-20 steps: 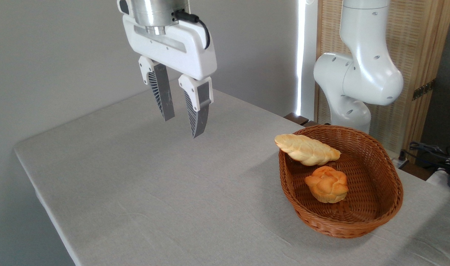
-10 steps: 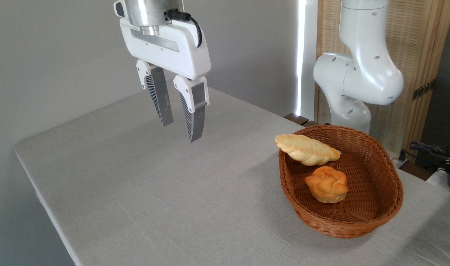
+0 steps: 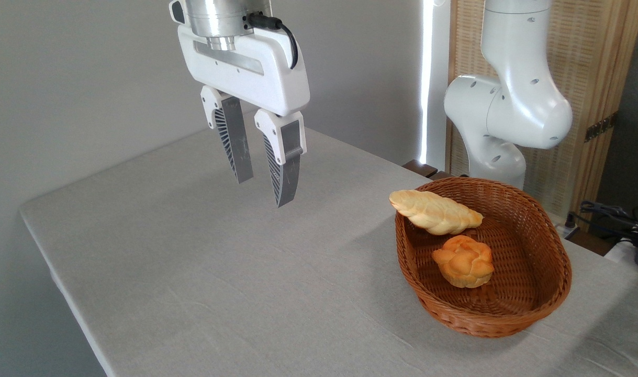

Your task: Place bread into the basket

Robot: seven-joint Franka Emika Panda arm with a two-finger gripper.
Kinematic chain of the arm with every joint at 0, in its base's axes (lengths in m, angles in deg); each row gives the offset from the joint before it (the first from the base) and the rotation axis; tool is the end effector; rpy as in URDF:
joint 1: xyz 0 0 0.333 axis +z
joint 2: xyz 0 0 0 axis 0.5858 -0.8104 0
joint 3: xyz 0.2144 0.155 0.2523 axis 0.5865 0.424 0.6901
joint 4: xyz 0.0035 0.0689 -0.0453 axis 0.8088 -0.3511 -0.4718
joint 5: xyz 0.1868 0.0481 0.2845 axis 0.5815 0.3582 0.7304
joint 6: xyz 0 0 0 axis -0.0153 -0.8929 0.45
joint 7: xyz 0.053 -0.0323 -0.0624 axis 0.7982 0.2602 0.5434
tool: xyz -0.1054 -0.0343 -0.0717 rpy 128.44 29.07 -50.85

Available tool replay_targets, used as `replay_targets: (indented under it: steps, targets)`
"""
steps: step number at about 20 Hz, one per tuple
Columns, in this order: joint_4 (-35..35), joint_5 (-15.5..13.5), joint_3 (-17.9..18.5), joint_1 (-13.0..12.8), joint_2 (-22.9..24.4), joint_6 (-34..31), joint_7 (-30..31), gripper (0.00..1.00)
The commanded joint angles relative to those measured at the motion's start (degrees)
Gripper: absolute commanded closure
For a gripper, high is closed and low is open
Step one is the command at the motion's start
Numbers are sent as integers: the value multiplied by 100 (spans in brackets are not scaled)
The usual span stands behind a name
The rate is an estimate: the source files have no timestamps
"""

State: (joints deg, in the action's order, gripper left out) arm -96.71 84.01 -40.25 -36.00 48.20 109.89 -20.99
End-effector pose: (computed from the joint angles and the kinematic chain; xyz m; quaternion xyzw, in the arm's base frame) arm 0.4977 0.0007 0.6523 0.9306 -0.3656 0.0196 0.0008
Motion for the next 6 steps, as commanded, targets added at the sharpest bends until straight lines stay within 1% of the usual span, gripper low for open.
replay_targets:
  steps: [1,4,6]
  targets:
    - [52,-51,19,-4,10,-55,-57,0]
    - [43,-235,19,-4,1,-55,-83,0]
    - [43,-236,28,-4,10,-55,-83,0]
